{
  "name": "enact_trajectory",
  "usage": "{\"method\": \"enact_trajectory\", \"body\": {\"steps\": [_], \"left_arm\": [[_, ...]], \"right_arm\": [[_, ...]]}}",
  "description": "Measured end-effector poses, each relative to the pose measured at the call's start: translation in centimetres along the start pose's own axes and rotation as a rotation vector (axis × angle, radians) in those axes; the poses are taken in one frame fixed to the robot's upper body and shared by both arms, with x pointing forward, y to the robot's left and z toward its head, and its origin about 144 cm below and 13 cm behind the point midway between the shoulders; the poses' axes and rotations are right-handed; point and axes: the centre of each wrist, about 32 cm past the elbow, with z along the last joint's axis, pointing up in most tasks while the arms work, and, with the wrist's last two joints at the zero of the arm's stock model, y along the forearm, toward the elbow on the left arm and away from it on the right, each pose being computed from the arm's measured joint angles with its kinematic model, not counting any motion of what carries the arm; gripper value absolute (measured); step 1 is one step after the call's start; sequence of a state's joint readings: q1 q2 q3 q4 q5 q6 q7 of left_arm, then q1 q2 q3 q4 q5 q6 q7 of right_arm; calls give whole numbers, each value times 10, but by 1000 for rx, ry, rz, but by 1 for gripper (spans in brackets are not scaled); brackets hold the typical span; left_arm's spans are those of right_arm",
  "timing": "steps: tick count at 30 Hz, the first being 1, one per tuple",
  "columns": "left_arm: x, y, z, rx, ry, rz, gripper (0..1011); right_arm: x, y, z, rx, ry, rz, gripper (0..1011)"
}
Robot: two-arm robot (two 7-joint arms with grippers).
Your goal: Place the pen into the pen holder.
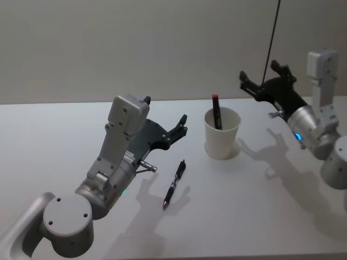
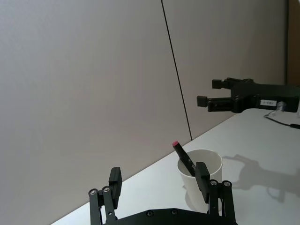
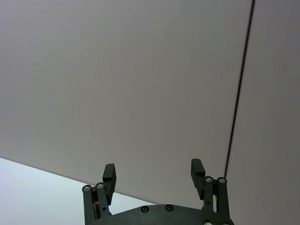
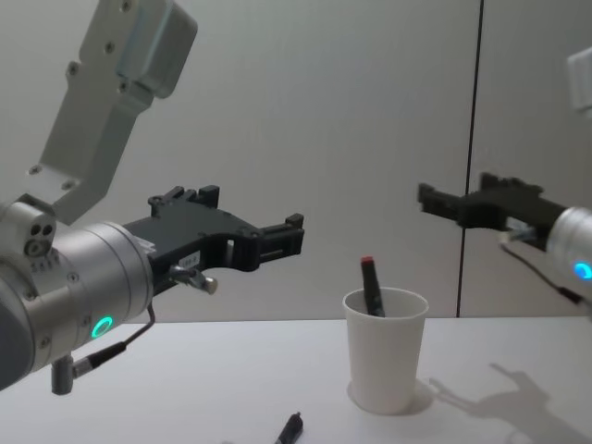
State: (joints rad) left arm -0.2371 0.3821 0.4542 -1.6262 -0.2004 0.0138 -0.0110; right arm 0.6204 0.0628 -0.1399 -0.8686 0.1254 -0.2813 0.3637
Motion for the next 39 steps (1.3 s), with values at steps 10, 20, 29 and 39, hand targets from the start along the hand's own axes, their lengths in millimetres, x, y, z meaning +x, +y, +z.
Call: {"method": "enact_trajectory", "body": {"steps": [10,20,29,39], "left_arm": [[0,0,0,0,0,0,1003],[0,0,0,0,0,0,1003],[0,0,0,0,0,0,1003],[0,0,0,0,0,0,1003]], "right_arm": [[19,-32,10,-62,-25,-53,1001],[32,-64,12,-132,-46,-91,1001],[38,-87,13,-186,-62,-108,1001],[40,-100,12,-221,-72,-117,1001]]}}
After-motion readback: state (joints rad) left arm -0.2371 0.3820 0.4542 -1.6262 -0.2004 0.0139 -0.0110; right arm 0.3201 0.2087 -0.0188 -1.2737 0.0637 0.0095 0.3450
